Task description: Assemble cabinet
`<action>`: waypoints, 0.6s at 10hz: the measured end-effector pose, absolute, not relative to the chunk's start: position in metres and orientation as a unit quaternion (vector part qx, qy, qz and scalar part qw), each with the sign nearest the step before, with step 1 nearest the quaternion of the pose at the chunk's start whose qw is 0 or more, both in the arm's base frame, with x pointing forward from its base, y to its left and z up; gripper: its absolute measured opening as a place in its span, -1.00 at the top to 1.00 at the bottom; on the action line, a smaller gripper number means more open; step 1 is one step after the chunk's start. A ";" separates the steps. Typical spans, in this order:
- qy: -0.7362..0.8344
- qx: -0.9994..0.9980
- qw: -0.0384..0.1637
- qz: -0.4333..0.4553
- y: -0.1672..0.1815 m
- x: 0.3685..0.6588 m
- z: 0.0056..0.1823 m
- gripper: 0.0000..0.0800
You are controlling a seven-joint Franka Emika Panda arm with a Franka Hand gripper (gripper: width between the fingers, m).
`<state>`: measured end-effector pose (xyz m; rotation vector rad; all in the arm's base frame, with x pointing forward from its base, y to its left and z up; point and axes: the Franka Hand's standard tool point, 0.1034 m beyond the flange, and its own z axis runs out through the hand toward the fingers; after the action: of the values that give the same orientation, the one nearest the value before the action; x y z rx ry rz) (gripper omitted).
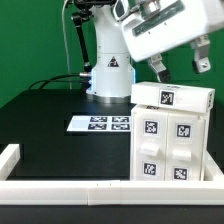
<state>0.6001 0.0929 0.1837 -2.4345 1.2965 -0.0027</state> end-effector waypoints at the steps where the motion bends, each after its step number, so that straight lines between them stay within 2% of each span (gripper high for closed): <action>1: 0.427 -0.885 0.184 0.002 0.095 0.597 0.182 -0.99; 6: 0.255 -0.952 0.171 -0.012 0.100 0.595 0.188 -0.99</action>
Offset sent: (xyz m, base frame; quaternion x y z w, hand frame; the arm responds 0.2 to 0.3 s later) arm -0.0041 0.0078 0.0119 -0.0265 -0.0216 -0.1172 0.9925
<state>0.5954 0.0999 0.1878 -2.7033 0.7230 -0.0333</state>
